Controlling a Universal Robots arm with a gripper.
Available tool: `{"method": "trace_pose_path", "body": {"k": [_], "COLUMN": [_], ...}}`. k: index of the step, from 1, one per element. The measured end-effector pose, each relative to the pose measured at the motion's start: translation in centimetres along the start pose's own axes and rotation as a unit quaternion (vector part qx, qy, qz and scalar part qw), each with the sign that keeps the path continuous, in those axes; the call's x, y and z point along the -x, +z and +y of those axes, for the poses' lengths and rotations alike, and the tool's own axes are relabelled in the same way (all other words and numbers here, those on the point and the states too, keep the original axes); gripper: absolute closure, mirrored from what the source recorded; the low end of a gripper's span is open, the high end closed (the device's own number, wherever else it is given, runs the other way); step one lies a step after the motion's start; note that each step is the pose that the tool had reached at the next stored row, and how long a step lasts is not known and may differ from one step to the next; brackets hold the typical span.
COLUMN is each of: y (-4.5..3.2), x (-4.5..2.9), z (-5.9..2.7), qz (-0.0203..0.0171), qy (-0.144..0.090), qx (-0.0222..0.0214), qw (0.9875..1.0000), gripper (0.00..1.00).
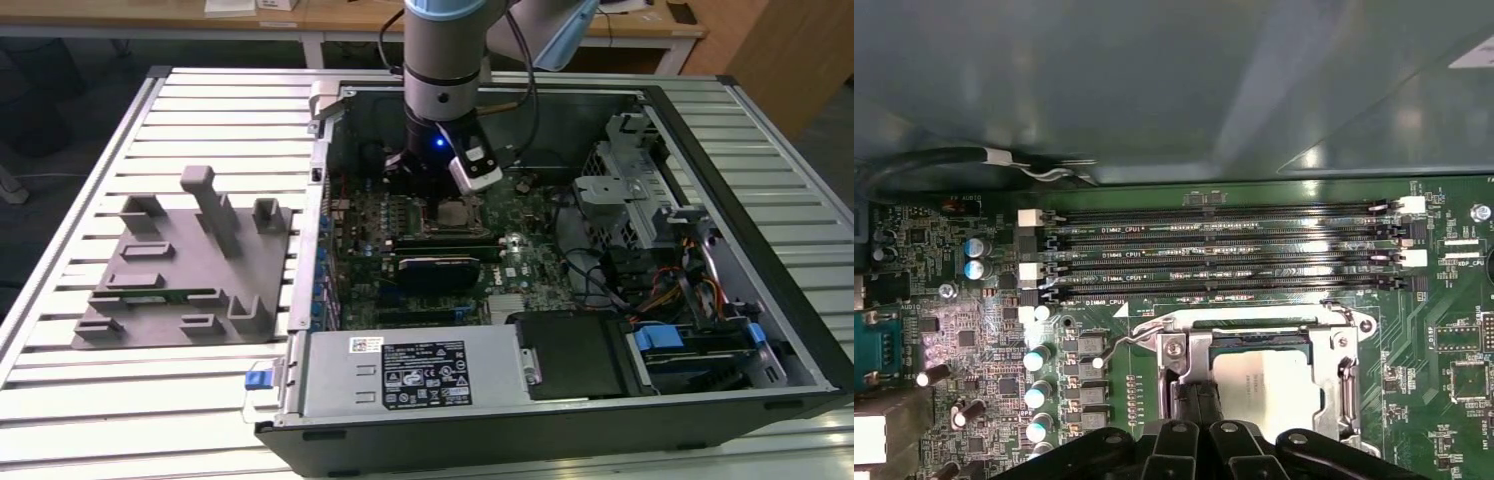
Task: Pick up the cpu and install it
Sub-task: 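Close the cpu cover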
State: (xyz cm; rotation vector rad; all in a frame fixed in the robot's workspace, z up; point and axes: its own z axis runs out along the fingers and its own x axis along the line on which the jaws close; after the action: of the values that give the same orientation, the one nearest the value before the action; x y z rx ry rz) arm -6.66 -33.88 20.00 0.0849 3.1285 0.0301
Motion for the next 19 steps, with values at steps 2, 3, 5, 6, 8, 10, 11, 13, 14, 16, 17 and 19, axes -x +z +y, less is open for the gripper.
{"method": "trace_pose_path", "body": {"k": [2,3,5,6,8,10,11,13,14,16,17,19], "y": [-0.02,-0.07,-0.22,-0.31,-0.51,-0.79,-0.96,-1.35,-1.54,-1.92,-2.12,-2.54], "x": [0.01,0.01,0.01,0.01,0.01,0.01,0.02,0.02,0.02,0.02,0.03,0.03], "z": [0.0,0.0,0.01,0.01,0.01,0.02,0.02,0.03,0.03,0.04,0.04,0.05], "qz": [0.0,0.0001,0.0,0.0,0.0,0.0,0.0,0.0,0.0,0.0,0.0,0.0], "qy": [0.0,0.0,0.0,0.0,0.0,0.0,0.0,0.0,0.0,0.0,0.0,0.0], "qx": [0.0,-0.0002,0.0,0.0,0.0,0.0,0.0,0.0,0.0,0.0,0.0,0.0], "qw": [1.0,1.0,1.0,1.0,1.0,1.0,1.0,1.0,1.0,1.0,1.0,1.0], "gripper": [0.89,0.89,0.89,0.89,0.89,0.89,0.89,0.89,0.89,0.89,0.89,0.89]}}
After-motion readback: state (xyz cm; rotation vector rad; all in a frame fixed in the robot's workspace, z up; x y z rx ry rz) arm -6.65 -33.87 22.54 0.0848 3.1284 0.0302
